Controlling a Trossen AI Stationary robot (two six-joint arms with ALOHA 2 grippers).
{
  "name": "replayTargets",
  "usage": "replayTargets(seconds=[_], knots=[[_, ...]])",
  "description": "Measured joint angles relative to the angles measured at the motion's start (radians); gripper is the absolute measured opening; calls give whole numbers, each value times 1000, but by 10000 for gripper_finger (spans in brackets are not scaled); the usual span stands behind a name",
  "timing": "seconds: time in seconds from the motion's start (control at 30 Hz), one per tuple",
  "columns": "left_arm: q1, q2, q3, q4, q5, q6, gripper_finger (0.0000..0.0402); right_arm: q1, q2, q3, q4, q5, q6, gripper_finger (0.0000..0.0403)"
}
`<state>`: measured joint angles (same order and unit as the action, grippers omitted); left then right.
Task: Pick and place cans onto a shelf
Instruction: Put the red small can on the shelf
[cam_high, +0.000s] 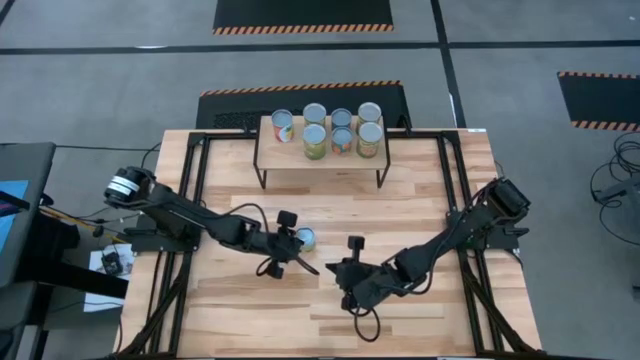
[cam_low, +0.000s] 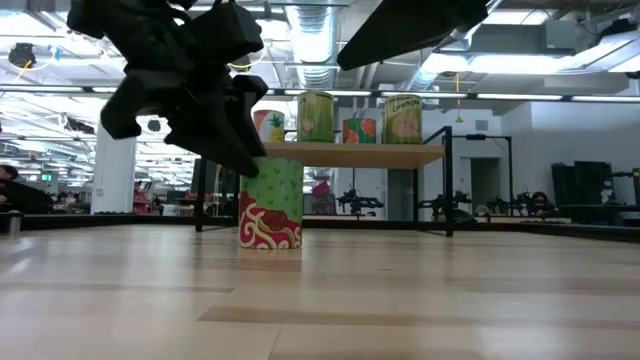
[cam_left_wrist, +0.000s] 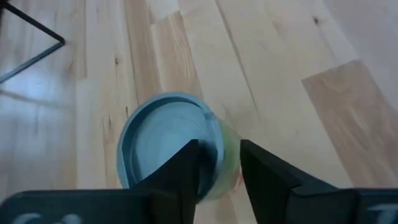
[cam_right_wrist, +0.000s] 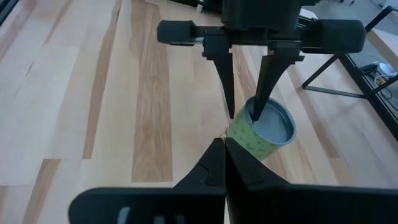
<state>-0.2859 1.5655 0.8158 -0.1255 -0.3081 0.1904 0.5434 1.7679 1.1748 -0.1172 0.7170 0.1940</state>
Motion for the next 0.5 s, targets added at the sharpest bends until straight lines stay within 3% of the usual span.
replayTargets(seconds=[0.3,0.5], knots=[[5,-40,9,-47,-5,39,10,0,0,0,3,0,0,9],[74,-190,140,-313,-47,0,7,0,1,0,7,-4,0,10]])
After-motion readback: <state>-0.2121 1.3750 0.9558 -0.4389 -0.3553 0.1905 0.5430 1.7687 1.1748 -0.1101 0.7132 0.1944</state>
